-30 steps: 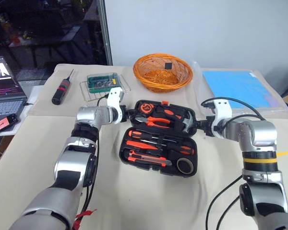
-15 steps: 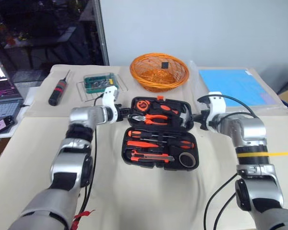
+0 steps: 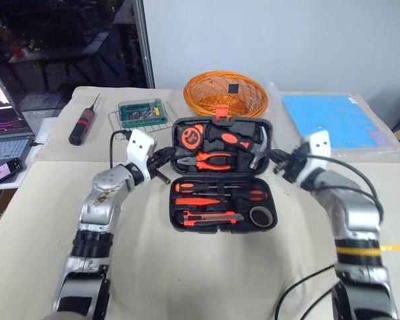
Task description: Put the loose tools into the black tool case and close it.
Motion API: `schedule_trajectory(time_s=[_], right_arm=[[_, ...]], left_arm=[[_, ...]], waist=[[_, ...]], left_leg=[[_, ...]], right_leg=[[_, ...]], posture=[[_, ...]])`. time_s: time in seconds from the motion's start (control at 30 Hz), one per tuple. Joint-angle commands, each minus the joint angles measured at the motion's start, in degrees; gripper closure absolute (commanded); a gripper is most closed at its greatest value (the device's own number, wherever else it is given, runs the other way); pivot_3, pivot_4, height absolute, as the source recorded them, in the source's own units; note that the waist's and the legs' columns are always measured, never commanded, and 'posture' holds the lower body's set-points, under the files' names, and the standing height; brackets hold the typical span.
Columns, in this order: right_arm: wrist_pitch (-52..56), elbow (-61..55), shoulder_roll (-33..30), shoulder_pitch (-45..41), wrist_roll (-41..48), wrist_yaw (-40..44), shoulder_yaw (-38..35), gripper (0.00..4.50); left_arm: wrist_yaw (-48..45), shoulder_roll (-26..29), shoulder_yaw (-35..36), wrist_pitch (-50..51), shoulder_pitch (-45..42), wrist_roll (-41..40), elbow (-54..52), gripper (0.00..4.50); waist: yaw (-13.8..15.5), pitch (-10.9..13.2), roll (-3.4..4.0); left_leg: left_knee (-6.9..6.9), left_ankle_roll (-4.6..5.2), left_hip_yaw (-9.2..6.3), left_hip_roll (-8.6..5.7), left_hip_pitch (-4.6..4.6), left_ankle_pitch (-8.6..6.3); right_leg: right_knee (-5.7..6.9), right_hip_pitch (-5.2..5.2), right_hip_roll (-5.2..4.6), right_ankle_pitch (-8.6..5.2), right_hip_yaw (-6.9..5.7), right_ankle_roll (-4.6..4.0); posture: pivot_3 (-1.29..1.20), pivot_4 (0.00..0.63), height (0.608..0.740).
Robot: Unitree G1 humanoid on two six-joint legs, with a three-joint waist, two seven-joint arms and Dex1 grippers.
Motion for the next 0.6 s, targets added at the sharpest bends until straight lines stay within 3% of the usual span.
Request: schedule_trajectory(time_s=[0.03,0.13,0.23,0.37,0.53,0.57,0.6], right_arm=[[-1.52,-12.59,-1.08,3.50,4.81,2.92,-1.16,4.50],[-2.20,-17.50,-3.80,10.67,5.73,5.08,-3.78,4.50],[-4.20,-22.81,-6.95,19.68,7.82,9.70,-7.89,3.56],[-3.24,-30.04,-10.04,30.76,10.64,13.23,-14.24,2.27],[-1.86,-37.25,-14.65,49.43,10.71,20.98,-25.21,2.19],[-1.17,-37.64,-14.66,51.36,12.76,21.83,-27.34,2.47],[0.60,-38.50,-14.70,53.28,16.89,22.79,-29.11,2.75]], left_arm=[[-5.87,1.46,-4.15,-5.45,2.29,-0.05,-6.03,4.44],[-9.50,5.41,-0.59,6.76,5.85,-8.63,-10.95,4.44],[-17.01,15.44,4.14,22.10,9.77,-18.38,-12.95,3.53],[-27.63,27.73,5.93,25.07,12.04,-19.97,-5.34,2.10],[-34.69,33.11,6.87,27.20,6.01,-21.94,3.20,0.30],[-36.23,33.38,7.15,29.66,4.85,-23.93,2.85,0.01],[-38.10,33.68,6.98,30.21,4.39,-25.09,1.81,0.00]], waist=[[0.05,0.00,0.01],[0.00,0.00,0.01],[-0.17,-0.03,0.05],[-0.47,-0.02,0.05],[0.94,0.00,0.11],[1.02,-0.02,0.03],[1.02,-0.08,-0.08]], left_leg=[[0.00,0.00,0.01,0.00,0.04,0.00],[0.01,0.03,0.03,0.02,0.25,-0.01],[0.00,0.08,0.02,0.15,0.49,-0.05],[-0.01,0.30,0.04,0.33,0.68,-0.18],[0.02,0.02,0.05,0.56,1.19,-0.28],[0.02,-0.15,0.04,0.61,1.35,-0.38],[0.02,-0.18,0.03,0.68,1.49,-0.40]], right_leg=[[0.00,0.04,0.00,0.00,0.01,0.00],[-0.01,0.25,0.00,0.00,0.02,0.00],[-0.01,0.43,0.03,-0.08,0.04,-0.08],[0.06,0.49,0.18,-0.20,0.06,-0.19],[0.07,0.85,0.23,-0.65,0.00,-0.25],[0.03,0.96,0.21,-0.71,-0.03,-0.33],[-0.01,1.07,0.21,-0.71,-0.04,-0.32]], posture=[[0.00,0.150,0.740],[0.00,0.150,0.740],[0.00,0.150,0.740],[0.00,0.150,0.740],[0.00,0.150,0.740],[0.00,0.150,0.740],[0.00,0.150,0.740]])
